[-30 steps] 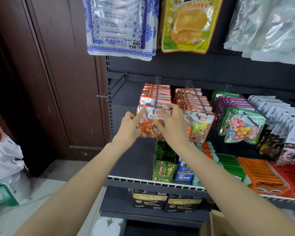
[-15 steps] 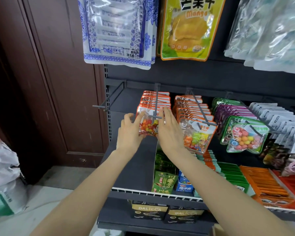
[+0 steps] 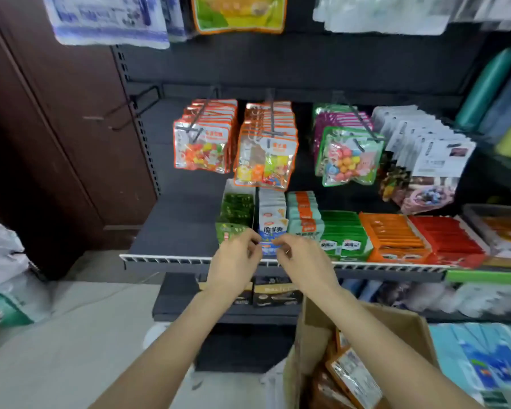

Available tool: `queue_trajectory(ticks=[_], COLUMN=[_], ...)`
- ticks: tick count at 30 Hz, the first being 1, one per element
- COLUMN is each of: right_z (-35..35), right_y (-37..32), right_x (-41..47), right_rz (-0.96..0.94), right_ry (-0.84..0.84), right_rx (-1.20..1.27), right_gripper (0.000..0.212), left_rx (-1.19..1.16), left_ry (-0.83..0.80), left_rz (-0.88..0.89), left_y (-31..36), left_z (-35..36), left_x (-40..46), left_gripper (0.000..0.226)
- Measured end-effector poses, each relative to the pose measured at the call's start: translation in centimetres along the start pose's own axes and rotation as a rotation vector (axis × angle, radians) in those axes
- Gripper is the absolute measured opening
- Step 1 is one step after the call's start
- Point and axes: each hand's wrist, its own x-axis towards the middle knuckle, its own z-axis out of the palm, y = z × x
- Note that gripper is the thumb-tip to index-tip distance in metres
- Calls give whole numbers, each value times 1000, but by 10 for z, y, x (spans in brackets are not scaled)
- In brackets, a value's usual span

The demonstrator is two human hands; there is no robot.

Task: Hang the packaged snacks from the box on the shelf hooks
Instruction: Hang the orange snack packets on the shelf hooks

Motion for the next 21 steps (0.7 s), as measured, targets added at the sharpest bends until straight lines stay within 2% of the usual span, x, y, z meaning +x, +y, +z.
queue_trajectory(ticks=[7, 12, 16, 18, 21], right_z=[16, 46, 66, 76, 87], right_y=[128, 186, 201, 204, 208], right_x=[-127, -185, -209, -217, -222], right_rz=[165, 267, 235, 217, 177], right_ry=[-309, -504, -665, -771, -834], right_rx=[-53, 44, 216, 224, 124], right_gripper=[21, 31, 43, 55, 76], left_rx=[-38, 231, 402, 463, 512], left_ry=[-305, -606, -828, -878, -813], left_rz=[-98, -146, -324, -426, -449], left_y=[52, 55, 48, 49, 50], left_z=[124, 180, 196, 199, 200], left_x=[-100, -155, -186, -197, -204], left_gripper=[18, 28, 46, 55, 55])
